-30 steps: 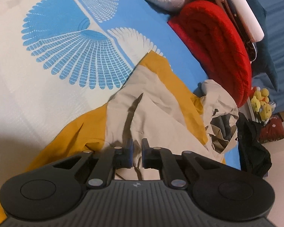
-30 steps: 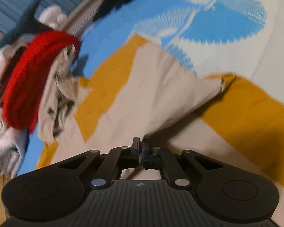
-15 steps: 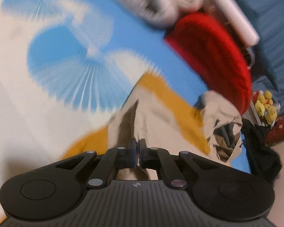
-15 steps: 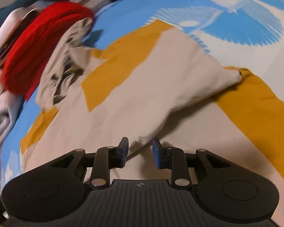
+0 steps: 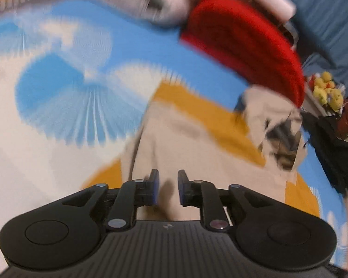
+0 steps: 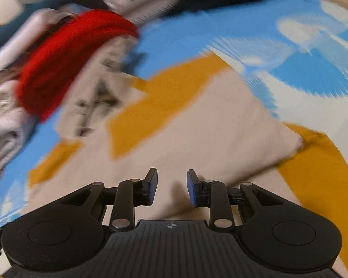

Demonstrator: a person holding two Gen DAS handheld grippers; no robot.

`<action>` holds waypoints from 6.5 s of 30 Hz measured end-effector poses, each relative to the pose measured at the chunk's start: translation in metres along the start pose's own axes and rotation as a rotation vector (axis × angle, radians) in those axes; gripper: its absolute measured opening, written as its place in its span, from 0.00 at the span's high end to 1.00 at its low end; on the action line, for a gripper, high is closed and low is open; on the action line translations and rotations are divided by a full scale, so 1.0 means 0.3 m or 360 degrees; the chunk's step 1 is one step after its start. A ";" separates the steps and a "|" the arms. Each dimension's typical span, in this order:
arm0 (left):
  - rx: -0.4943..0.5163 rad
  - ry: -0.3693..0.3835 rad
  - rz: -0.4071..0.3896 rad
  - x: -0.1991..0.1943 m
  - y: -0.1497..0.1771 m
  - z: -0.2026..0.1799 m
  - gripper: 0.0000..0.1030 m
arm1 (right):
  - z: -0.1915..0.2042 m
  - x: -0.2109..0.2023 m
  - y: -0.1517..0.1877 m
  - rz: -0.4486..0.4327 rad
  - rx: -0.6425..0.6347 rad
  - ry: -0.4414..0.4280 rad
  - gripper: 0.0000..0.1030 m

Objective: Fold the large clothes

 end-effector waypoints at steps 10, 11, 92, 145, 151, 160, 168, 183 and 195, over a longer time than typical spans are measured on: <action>0.0172 -0.0069 -0.0059 -0.014 0.003 -0.038 0.72 | 0.005 -0.055 -0.059 -0.0092 -0.0046 0.0025 0.71; 0.0141 -0.0089 0.0008 0.013 0.018 -0.020 0.72 | 0.009 -0.059 -0.065 -0.0106 -0.0058 0.0019 0.70; 0.1097 -0.0082 -0.0402 0.606 -0.328 -1.304 0.11 | -0.101 -0.236 -0.192 -0.0126 -0.0404 0.0085 0.85; 0.0180 0.0493 0.0201 -0.006 0.230 -0.373 1.00 | 0.297 -0.060 0.070 0.0186 -0.0398 -0.0478 0.60; 0.0447 -0.0161 0.0362 0.162 0.281 -0.214 0.99 | 0.281 -0.024 0.085 0.0196 -0.0380 -0.0369 0.60; 0.0635 0.0579 -0.0390 -0.173 0.124 -0.476 0.85 | 0.274 0.034 0.173 0.0323 -0.0420 -0.0278 0.59; 0.0607 -0.0028 0.0180 0.185 0.269 -0.317 0.91 | 0.247 0.062 0.222 0.0404 -0.0465 -0.0183 0.59; 0.0746 0.0022 -0.0072 -0.001 0.182 -0.392 0.82 | 0.229 0.030 0.183 0.0347 -0.0473 -0.0100 0.58; 0.0866 0.0028 -0.0152 -0.161 0.176 -0.387 0.76 | 0.275 -0.121 0.087 0.0057 -0.0490 -0.0132 0.58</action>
Point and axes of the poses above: each gripper's, at about its wrist camera, not at the fingertips, and x roughly the way its jaws point, z to its left, y to its underside, the point moved 8 cm from there along x, roughly the way its jaws point, and after that the axes turned 7 degrees about -y, right-handed, at the moved point
